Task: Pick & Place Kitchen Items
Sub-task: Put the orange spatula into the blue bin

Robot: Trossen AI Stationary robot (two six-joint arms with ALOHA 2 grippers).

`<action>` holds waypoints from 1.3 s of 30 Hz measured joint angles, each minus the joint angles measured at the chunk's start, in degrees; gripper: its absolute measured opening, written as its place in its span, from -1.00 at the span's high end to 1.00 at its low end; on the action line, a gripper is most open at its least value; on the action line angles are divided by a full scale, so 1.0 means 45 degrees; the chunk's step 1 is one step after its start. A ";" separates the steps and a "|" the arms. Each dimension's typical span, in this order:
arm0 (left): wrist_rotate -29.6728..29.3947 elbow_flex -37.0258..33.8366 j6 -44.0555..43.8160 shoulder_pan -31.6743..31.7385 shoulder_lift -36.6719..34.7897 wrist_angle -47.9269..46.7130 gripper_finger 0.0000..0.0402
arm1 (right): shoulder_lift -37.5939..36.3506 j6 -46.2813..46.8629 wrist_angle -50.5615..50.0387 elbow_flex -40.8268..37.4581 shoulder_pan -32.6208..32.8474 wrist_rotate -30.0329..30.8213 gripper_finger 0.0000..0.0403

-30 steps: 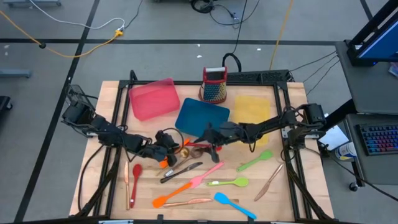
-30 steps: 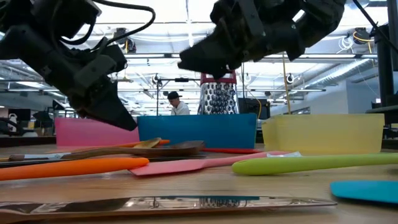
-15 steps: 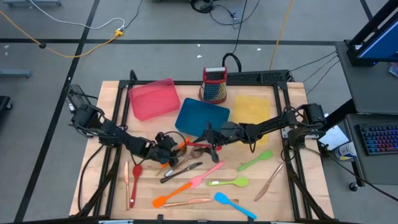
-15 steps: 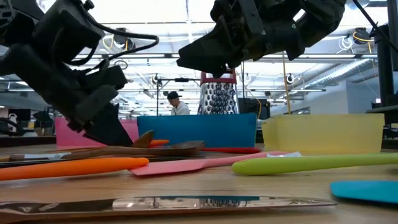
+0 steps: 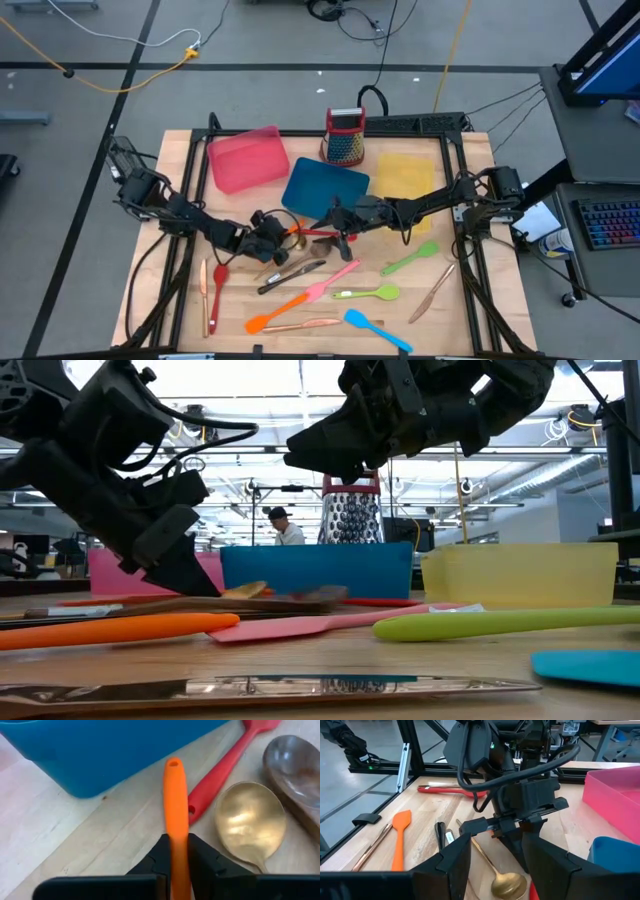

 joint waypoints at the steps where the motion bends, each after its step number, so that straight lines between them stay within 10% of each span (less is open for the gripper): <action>1: -0.0003 0.0000 0.0016 0.0007 0.0000 0.0005 0.81 | 0.0000 0.0000 0.0000 0.0003 0.0000 0.0000 0.15; 21: -0.0870 -0.0026 0.1523 -0.0103 -0.2124 0.0494 0.80 | 0.0000 -0.0313 -0.0120 0.0015 -0.0015 0.0005 0.15; 39: 0.1125 -0.0024 0.3272 -0.0181 -0.2603 0.4502 0.80 | -0.0005 -0.6649 -0.0525 0.0015 -0.0015 0.0107 0.15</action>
